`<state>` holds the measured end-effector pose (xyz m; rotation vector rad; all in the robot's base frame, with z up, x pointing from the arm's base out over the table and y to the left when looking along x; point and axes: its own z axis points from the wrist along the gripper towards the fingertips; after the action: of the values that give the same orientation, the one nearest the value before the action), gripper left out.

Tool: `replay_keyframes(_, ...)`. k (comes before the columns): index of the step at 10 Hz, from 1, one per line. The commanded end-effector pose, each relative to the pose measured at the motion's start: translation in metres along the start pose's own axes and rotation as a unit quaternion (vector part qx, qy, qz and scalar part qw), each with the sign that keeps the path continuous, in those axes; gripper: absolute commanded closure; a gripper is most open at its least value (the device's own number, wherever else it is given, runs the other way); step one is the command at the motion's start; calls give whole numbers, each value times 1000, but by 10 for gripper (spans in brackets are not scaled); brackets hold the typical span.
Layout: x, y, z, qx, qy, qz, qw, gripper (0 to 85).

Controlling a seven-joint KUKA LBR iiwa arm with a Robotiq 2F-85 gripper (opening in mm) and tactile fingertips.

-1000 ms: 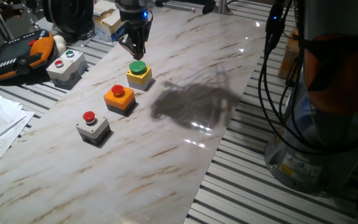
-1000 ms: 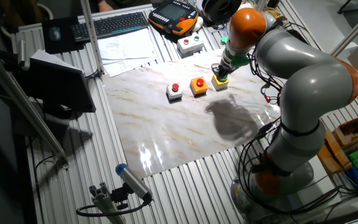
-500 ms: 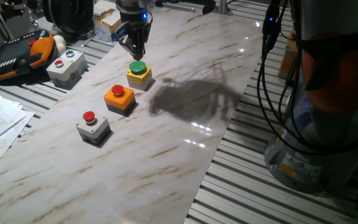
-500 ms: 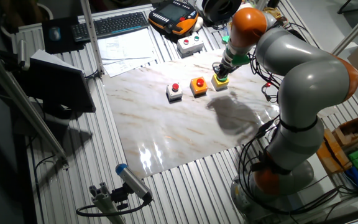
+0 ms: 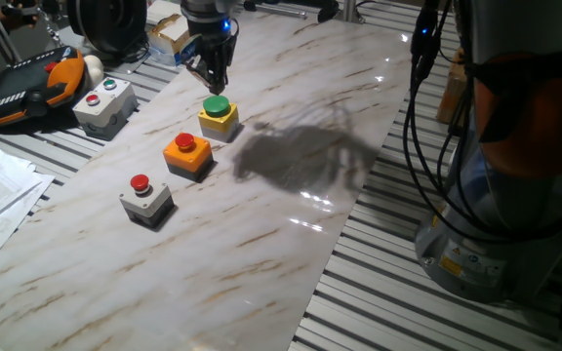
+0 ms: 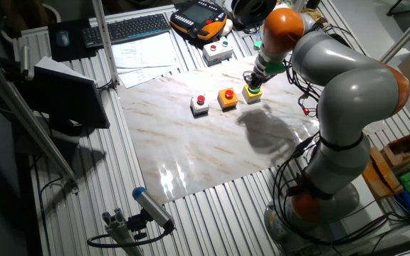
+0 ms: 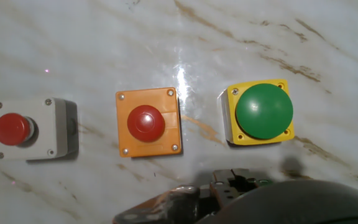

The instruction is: Press three buttons from left to right in sequence

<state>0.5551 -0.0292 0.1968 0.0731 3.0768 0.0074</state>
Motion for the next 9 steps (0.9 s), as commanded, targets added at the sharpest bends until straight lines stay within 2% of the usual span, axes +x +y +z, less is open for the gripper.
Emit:
replay_keyframes(1,0,0,0,-4,4,-5,1000,843)
replay_keyframes(3,0,0,0,-5,6,-9,1000,843)
replay_keyframes(7,0,0,0,7,1,-14,1000,843)
replay_keyframes(9,0,0,0,3,10,-28,1000,843)
